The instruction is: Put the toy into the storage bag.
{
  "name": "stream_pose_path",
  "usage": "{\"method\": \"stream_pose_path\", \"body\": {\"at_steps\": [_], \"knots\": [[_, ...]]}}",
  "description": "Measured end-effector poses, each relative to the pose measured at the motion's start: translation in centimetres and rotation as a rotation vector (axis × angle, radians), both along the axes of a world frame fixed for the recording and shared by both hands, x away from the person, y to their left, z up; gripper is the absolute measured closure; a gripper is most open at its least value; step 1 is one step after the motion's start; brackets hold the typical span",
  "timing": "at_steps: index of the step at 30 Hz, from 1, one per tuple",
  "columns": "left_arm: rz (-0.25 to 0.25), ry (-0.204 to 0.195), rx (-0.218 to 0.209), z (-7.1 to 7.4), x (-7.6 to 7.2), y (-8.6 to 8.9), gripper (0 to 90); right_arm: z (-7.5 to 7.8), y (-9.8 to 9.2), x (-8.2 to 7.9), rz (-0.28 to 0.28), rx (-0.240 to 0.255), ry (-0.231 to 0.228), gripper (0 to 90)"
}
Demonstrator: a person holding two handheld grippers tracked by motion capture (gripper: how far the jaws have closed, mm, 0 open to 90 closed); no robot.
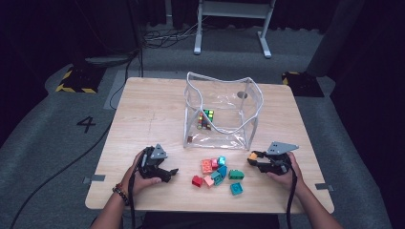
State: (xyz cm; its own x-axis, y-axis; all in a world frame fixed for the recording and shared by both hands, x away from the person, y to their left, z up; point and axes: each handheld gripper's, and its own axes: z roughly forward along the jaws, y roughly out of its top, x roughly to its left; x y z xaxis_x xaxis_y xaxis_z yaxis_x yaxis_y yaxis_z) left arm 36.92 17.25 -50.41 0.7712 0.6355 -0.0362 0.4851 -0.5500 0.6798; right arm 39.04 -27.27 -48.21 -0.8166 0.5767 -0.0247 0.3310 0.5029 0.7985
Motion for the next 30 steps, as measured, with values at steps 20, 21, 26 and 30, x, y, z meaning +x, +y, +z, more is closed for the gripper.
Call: {"method": "stream_pose_path", "body": {"at_steps": [20, 21, 26, 30], "knots": [[-0.002, 0.000, 0.002, 0.0, 0.0, 0.0, 14.3, 6.2, -4.2, 2.1, -0.108, 0.130, -0.107, 58.9], [-0.002, 0.000, 0.002, 0.0, 0.0, 0.0, 14.3, 6.6, -4.4, 2.3, -0.117, 0.140, -0.109, 58.9], [-0.002, 0.000, 0.001, 0.0, 0.0, 0.0, 14.3, 8.7, -4.8, 3.5, -0.152, 0.144, -0.148, 58.9], [-0.002, 0.000, 0.001, 0.0, 0.0, 0.0, 14.3, 10.0, -4.9, 4.4, -0.173, 0.140, -0.167, 58.9]]}}
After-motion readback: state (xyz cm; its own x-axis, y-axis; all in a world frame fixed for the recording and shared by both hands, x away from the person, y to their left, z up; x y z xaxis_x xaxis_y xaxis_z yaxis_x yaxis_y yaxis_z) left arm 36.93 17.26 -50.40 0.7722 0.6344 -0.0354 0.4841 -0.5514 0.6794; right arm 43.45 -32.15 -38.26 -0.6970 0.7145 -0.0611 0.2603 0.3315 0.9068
